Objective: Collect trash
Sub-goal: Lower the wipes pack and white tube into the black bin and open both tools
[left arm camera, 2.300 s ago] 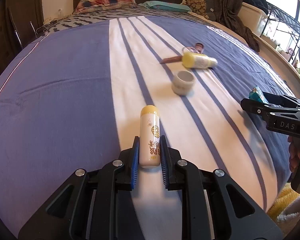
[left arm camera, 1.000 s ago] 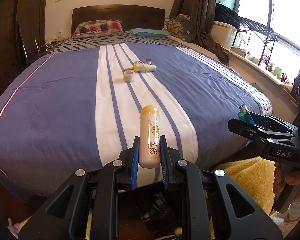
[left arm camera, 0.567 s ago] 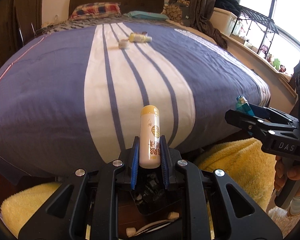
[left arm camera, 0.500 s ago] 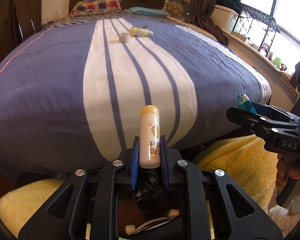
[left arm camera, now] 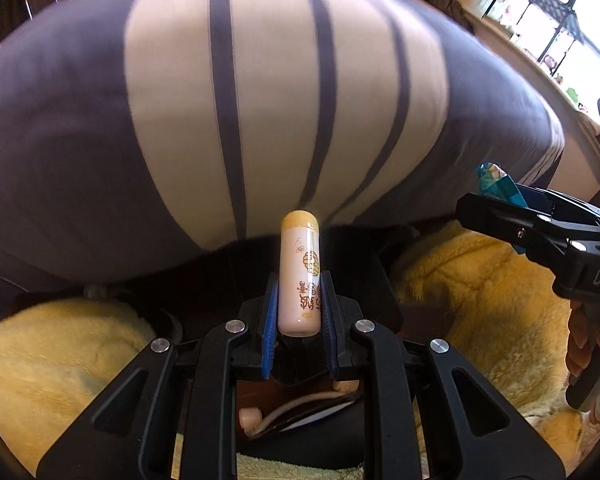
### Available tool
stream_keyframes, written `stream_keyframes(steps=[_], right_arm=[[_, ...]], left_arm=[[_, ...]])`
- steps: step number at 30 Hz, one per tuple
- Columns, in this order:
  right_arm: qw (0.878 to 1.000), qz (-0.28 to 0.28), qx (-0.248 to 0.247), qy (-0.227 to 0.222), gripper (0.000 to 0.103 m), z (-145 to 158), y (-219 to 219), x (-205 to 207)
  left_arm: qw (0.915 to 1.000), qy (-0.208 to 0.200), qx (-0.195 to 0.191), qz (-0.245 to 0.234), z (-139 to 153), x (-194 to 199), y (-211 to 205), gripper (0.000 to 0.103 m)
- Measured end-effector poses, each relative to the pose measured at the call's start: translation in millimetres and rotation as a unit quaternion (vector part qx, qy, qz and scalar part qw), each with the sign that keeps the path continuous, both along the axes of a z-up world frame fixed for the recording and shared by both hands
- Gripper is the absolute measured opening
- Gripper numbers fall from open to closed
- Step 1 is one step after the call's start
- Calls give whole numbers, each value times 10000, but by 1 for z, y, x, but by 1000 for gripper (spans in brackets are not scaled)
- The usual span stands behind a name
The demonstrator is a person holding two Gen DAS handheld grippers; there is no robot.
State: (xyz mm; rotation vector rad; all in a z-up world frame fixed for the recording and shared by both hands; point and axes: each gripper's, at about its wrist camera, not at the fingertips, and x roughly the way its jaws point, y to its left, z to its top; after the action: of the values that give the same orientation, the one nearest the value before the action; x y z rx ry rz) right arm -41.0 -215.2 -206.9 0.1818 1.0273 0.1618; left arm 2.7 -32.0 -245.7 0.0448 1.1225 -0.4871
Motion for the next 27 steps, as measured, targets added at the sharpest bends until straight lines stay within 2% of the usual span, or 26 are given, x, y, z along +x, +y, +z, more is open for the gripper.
stream_keyframes(steps=[10,13,19,22,24,26,27], right_arm=[[9962,-37,275,827,81,-62,2,14],[9943,-26,428,978,81,-75,3,21],[9931,10,305,1133,84,-86,15,38],[9926,42,333,1169,87,-89,16,42],[9924,38,351,1180,89,-91,15,44],[9926,28,323,1173,93,-90,15,45],[9928,24,300,1158,94,-90,15,45]], left_arm=[[9954,948,-1,-140,-64,13,-12,18],[9935,1127,-28,-173,-74,15,-16,18],[9904,1371,-69,-156,-87,22,-17,18],[9898,1417,-72,-144,-88,23,-19,22],[9898,1417,-57,-144,-90,23,-15,29],[9902,1393,-40,-131,-90,24,-14,42],[9905,1370,-36,-115,-88,23,-13,44]])
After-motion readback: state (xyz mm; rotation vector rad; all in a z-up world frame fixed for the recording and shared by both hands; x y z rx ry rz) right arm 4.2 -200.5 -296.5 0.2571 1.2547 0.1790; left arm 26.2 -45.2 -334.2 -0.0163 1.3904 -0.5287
